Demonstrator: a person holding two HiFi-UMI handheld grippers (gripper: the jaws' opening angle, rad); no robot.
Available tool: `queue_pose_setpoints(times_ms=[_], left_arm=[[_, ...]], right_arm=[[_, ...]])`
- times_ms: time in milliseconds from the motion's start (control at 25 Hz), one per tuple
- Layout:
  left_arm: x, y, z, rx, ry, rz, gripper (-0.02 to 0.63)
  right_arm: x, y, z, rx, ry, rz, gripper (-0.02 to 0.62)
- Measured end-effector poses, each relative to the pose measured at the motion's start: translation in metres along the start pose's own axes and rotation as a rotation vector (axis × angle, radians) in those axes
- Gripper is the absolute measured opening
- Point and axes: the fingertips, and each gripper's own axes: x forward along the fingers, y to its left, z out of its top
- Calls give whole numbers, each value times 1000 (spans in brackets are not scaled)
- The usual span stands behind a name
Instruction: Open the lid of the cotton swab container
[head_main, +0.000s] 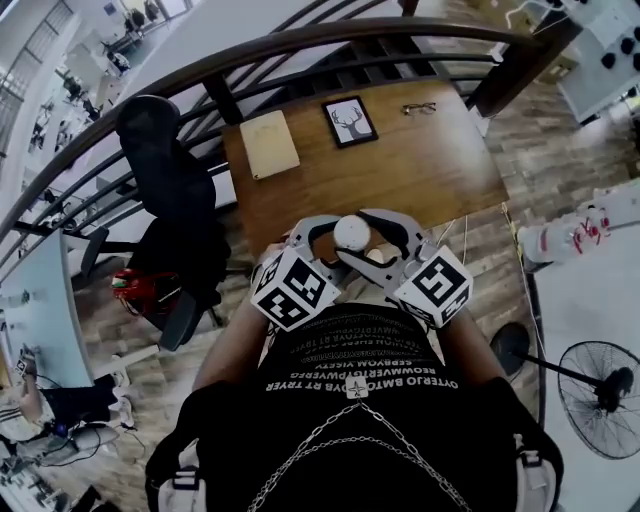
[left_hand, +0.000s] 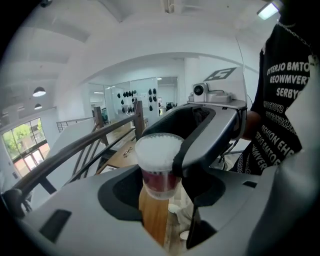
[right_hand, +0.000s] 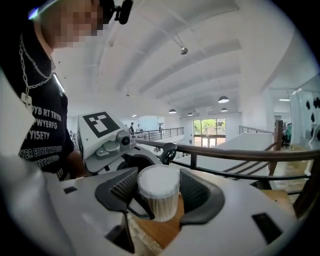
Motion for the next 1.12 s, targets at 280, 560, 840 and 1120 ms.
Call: queue_pose_setpoints(times_ms=[280,560,840,1120], left_arm=[[0,3,-2,30,13,2,259],[10,1,0,14,-35,11,256],[17,6,7,-63,-87,-12,251],[15,9,22,-99,-185,-15,256]], right_arm=[[1,-6,-5,100,16,-26,261],[-6,-21,-14,336,32,30,261],[-10,-36,-14,414,-31,41,261],[-21,-43,6,340,-220,-7,262]])
